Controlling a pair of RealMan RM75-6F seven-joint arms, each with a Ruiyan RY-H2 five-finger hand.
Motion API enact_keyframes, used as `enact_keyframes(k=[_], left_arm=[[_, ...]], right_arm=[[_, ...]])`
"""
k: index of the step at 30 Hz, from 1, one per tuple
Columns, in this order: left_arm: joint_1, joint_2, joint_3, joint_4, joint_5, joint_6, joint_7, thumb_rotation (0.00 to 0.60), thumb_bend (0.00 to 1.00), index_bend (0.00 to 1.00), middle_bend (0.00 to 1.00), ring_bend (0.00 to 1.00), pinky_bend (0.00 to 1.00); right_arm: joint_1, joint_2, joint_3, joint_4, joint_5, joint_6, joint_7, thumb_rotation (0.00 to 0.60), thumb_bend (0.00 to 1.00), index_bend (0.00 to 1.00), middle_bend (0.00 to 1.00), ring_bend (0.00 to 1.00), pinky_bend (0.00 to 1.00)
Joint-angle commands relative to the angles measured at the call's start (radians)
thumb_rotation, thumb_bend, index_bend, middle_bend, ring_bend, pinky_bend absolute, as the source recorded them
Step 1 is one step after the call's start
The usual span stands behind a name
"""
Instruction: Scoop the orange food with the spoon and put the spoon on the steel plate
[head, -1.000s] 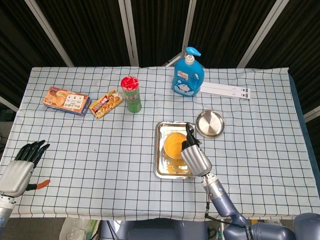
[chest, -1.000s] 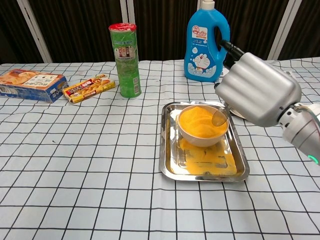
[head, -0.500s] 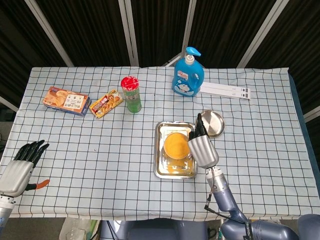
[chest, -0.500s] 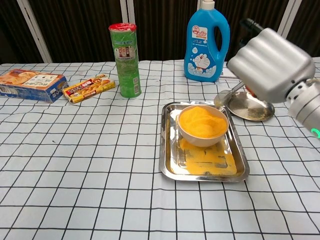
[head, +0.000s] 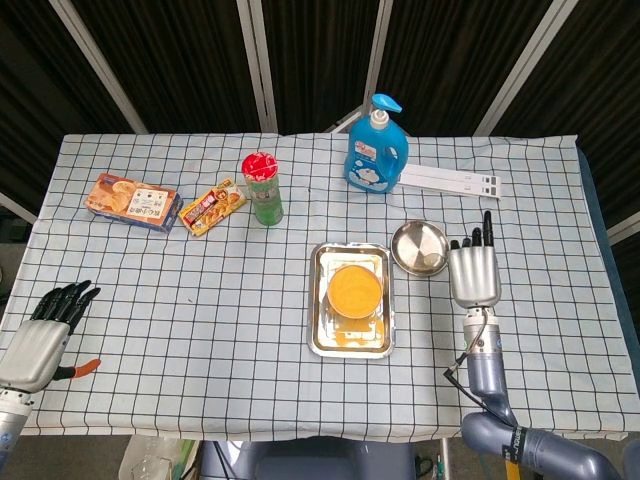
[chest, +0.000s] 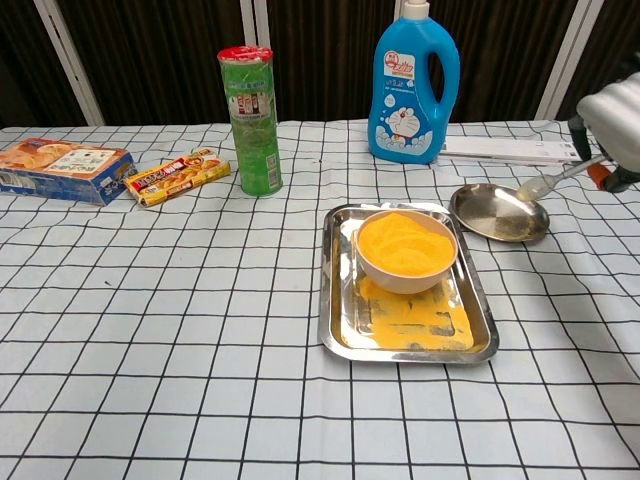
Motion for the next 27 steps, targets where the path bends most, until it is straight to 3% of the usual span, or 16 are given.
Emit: enact_keyframes(k=[1,17,19,23,27], left_arm=[[-0.002,-0.001,-0.002,-0.001,-0.008,-0.007,0.005,0.600,0.00,0.00,0.00,0.00,0.00],[-0.010,0.008,-0.008,-0.015,-0.038,-0.033,-0.005,0.600,0.00,0.00,0.00,0.00,0.00],[-0.011,0.009,-0.007,-0.016,-0.040,-0.036,-0.004,0.600,0.00,0.00,0.00,0.00,0.00],[-0.012,0.009,-0.008,-0.018,-0.043,-0.037,-0.003,0.600,0.00,0.00,0.00,0.00,0.00],[-0.012,0.009,-0.007,-0.018,-0.042,-0.036,-0.001,0.600,0.00,0.00,0.00,0.00,0.00]], right_arm=[[0.012,-0.053,0.019,0.063,0.050,-0.036,0.065,0.600,0.69,0.65,0.57,0.29,0.00],[0.128,-0.189,0.057,0.295,0.113,-0.112,0.164,0.600,0.69,0.64,0.57,0.29,0.00],[0.133,-0.197,0.061,0.311,0.131,-0.122,0.164,0.600,0.69,0.55,0.52,0.27,0.00],[0.138,-0.206,0.075,0.316,0.183,-0.135,0.147,0.600,0.61,0.23,0.30,0.14,0.00],[0.137,-0.198,0.076,0.298,0.207,-0.123,0.122,0.600,0.56,0.10,0.21,0.09,0.00]])
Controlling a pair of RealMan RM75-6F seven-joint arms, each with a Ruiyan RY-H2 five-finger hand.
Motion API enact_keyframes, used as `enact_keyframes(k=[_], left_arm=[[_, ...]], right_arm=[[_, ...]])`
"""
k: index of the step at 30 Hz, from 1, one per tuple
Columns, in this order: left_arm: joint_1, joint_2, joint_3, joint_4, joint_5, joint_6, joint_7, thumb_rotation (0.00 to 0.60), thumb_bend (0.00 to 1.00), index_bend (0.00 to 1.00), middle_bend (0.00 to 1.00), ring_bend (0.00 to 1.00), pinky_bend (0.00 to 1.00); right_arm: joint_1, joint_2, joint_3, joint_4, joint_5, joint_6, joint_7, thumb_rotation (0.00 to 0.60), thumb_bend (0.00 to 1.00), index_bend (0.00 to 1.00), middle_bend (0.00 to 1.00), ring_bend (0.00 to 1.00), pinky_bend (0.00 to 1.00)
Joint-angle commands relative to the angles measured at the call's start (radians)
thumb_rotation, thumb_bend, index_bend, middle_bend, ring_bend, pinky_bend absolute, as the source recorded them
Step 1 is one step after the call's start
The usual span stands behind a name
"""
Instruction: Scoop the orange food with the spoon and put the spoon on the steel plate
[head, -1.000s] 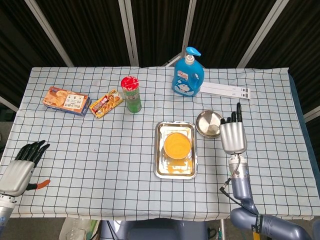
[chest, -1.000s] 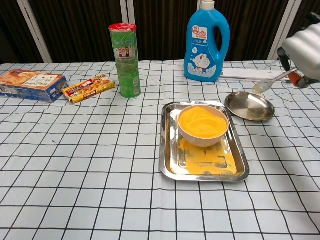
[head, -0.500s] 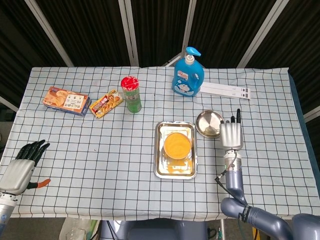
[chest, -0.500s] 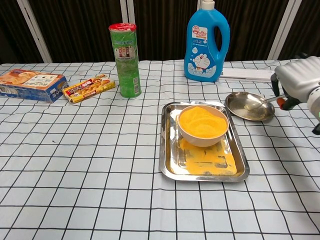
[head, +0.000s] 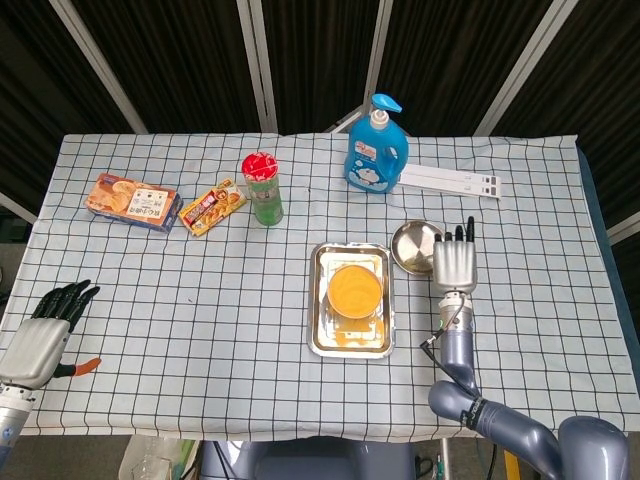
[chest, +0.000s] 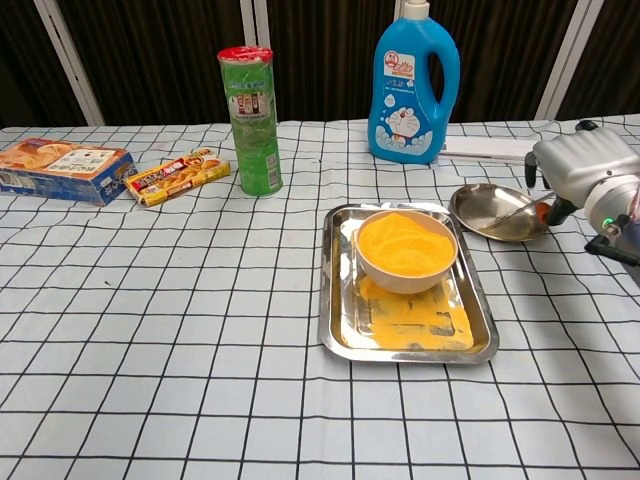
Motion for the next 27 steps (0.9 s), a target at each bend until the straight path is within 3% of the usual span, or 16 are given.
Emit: enact_keyframes(k=[1,7,12,16,19,22,27], left_arm=[[0.001,0.000,0.000,0.000,0.001,0.002,0.001,0.600,0.00,0.00,0.00,0.00,0.00],[0.005,-0.004,0.000,0.003,0.007,0.015,0.007,0.600,0.00,0.00,0.00,0.00,0.00],[0.010,-0.008,-0.001,0.007,0.013,0.031,0.009,0.600,0.00,0.00,0.00,0.00,0.00],[0.016,-0.010,-0.002,0.016,0.025,0.050,0.013,0.600,0.00,0.00,0.00,0.00,0.00],[0.020,-0.019,-0.007,0.031,0.034,0.070,0.022,0.600,0.00,0.00,0.00,0.00,0.00],[0.024,-0.027,-0.010,0.042,0.036,0.083,0.032,0.600,0.00,0.00,0.00,0.00,0.00],[0.030,-0.049,-0.015,0.063,0.053,0.115,0.078,0.600,0.00,0.00,0.00,0.00,0.00]], right_arm=[[-0.001,0.008,0.004,-0.020,0.017,0.011,-0.016,0.600,0.55,0.07,0.19,0.07,0.00],[-0.024,0.052,0.002,-0.097,0.034,0.054,-0.031,0.600,0.51,0.02,0.15,0.03,0.00],[-0.097,0.167,-0.041,-0.278,-0.003,0.109,-0.003,0.600,0.51,0.02,0.14,0.01,0.00],[-0.209,0.342,-0.146,-0.466,-0.133,0.166,0.088,0.600,0.51,0.02,0.14,0.01,0.00],[-0.322,0.504,-0.248,-0.593,-0.266,0.233,0.230,0.600,0.51,0.01,0.08,0.00,0.00],[-0.416,0.614,-0.327,-0.657,-0.352,0.293,0.381,0.600,0.46,0.00,0.01,0.00,0.00],[-0.528,0.776,-0.439,-0.709,-0.454,0.336,0.623,0.600,0.33,0.00,0.00,0.00,0.00]])
